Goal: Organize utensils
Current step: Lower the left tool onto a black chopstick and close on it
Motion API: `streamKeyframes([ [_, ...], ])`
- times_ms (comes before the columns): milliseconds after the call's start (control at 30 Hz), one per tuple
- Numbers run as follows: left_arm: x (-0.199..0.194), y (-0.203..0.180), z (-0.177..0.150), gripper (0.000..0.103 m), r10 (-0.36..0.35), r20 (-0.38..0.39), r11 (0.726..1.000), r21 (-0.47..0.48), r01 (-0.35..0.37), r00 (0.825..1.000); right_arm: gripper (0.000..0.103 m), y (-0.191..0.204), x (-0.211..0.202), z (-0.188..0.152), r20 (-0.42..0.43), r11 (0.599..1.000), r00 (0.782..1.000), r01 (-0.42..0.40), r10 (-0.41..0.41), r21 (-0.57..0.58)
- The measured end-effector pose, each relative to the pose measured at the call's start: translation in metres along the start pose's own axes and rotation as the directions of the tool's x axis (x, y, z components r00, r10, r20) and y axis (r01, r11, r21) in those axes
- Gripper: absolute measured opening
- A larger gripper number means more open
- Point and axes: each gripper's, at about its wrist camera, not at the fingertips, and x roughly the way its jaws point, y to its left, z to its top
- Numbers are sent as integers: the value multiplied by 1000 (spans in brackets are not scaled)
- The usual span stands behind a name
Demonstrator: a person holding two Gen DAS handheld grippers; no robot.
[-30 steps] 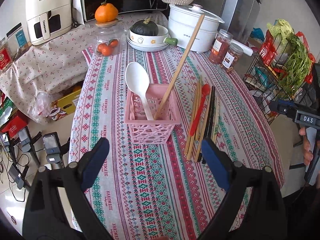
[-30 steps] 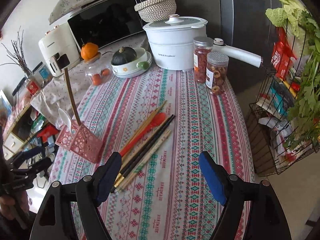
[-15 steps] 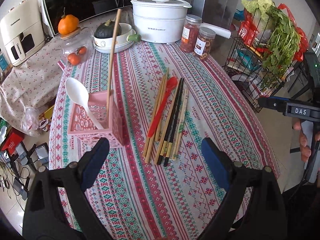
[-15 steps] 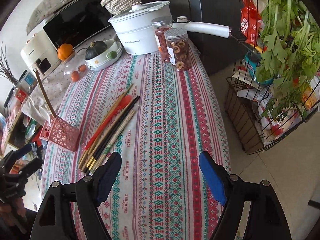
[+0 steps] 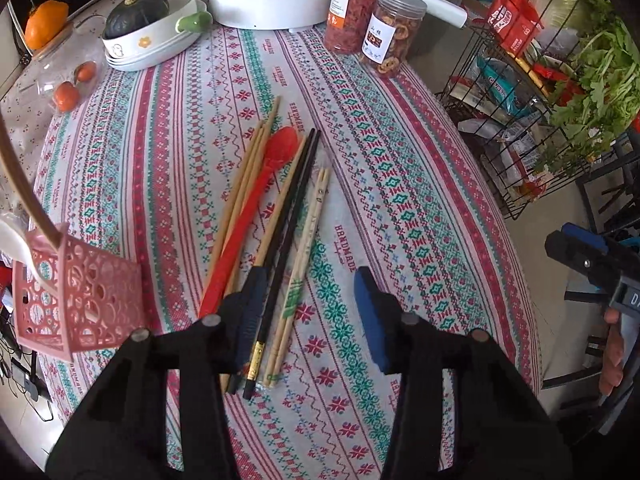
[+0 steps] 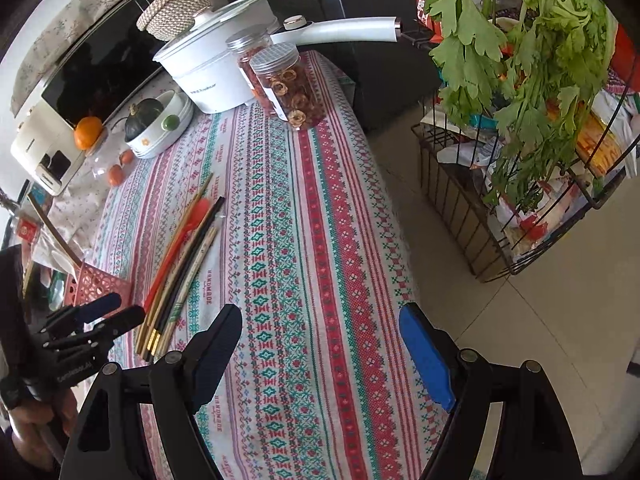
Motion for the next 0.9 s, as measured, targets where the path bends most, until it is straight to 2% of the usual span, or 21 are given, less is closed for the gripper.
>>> streamKeyframes([
  [67, 16, 2, 13, 29, 7, -23, 1000, -12, -8, 1000, 82, -1, 7, 2, -17, 1000, 1000, 3, -3, 5],
  [133, 32, 4, 24, 21, 24, -40, 999, -21, -25, 999, 82, -2, 12, 5, -30, 1000, 1000, 2, -2, 9],
  [267, 57, 7, 39, 12, 50, -75, 998, -31, -52, 996, 82, 1, 18, 10, -46, 1000, 999, -10, 10, -2],
  [400, 66, 4, 46, 11, 67, -79, 998, -12, -68, 995, 82, 4, 22, 15, -47, 1000, 999, 2, -4, -27],
  [633, 73, -7, 54, 15, 78, -90, 997, 28, -76, 993, 82, 3, 34, 16, -72, 999, 997, 21, -23, -31],
  [700, 73, -8, 57, 15, 54, -94, 999, 16, -52, 994, 82, 3, 36, 17, -79, 999, 996, 27, -29, -31],
  [833, 73, 2, 63, 15, -57, -94, 997, -48, 53, 994, 82, 3, 39, 17, -83, 999, 996, 29, -31, -32],
  [900, 68, 4, 63, 14, -55, -67, 997, -51, 52, 996, 82, 3, 40, 17, -82, 999, 996, 37, -40, -40],
])
